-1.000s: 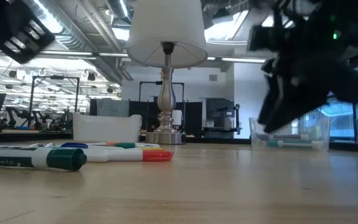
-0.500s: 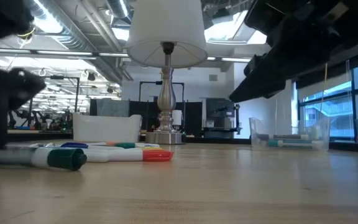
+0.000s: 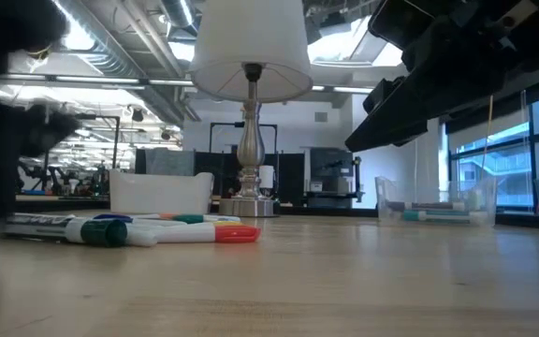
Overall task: Pick & Place Markers
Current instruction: Put the thick dark green dry erase marker into the transparent bin
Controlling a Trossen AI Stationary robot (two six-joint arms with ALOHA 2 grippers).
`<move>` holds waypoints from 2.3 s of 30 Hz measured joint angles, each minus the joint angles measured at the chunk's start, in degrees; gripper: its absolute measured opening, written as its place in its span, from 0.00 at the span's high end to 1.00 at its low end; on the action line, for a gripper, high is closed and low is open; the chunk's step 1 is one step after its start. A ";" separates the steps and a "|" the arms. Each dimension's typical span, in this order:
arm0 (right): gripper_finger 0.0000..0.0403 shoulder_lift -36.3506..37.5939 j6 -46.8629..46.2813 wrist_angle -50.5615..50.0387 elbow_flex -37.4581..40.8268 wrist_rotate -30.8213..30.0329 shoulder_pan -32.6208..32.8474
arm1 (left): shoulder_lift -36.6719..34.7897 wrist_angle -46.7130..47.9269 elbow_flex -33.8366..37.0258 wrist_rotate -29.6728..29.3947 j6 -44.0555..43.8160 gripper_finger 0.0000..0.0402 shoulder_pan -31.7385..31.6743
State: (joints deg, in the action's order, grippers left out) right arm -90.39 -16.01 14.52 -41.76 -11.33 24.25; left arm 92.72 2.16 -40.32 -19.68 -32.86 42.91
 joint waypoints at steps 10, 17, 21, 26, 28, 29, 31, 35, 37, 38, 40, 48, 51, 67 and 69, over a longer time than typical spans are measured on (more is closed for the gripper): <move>0.49 0.00 -0.27 1.10 0.00 0.00 -0.02 | -2.00 20.76 -6.45 -10.18 2.72 0.64 0.01; 0.49 0.00 1.48 1.09 0.00 0.00 -0.02 | -0.83 24.94 -3.33 -7.34 -5.75 0.52 0.01; 0.49 0.00 2.18 1.10 0.00 0.00 -0.02 | -0.89 24.41 -1.40 -7.06 -10.18 0.52 -0.35; 0.49 0.00 2.53 1.12 0.00 0.00 -0.02 | -0.91 22.70 -1.10 -5.63 -9.93 0.61 -0.30; 0.49 -0.02 2.46 1.36 0.00 -0.06 -0.04 | -0.91 21.00 -0.99 -4.58 -7.87 0.68 -0.30; 0.49 -0.02 2.15 1.79 0.00 -0.07 -0.04 | -0.90 19.95 -0.95 -3.85 -6.78 0.72 -0.33; 0.49 -0.02 1.04 3.01 0.00 0.00 -0.04 | -0.78 17.41 -0.94 -2.64 -5.02 0.79 -0.43; 0.49 -0.04 -1.48 7.13 -0.01 -0.04 -0.04 | -0.74 13.92 -0.94 -3.07 -1.19 0.86 -1.20; 0.49 -0.82 -1.00 11.20 -0.02 -0.62 -0.11 | -0.73 11.80 -0.94 -5.34 0.63 0.86 -2.04; 0.49 -1.47 0.12 13.91 -0.02 -2.12 -0.11 | -0.73 11.18 -0.94 -6.14 1.69 0.86 -2.55; 0.49 -3.21 3.02 19.05 -0.04 -5.54 -0.11 | -0.73 10.83 -0.94 -7.12 3.78 0.86 -3.72; 0.49 -9.89 5.21 23.15 -3.04 -8.89 -2.17 | -0.73 5.84 -0.96 -7.84 16.84 0.85 -8.69; 0.49 -12.28 1.80 20.86 -5.01 -4.37 -3.72 | -0.73 3.64 -1.00 -7.86 20.90 0.85 -10.17; 0.49 -16.85 4.90 12.49 -13.07 -7.04 -4.44 | -0.73 -5.43 -1.07 -16.44 22.91 0.84 -11.61; 0.49 -16.78 4.91 12.54 -13.09 -7.07 -4.44 | -0.73 -5.42 -1.07 -16.42 21.18 0.84 -11.43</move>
State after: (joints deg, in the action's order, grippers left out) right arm -107.16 -11.10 27.06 -54.85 -18.40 19.81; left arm 91.98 -3.27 -41.39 -36.10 -11.69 31.48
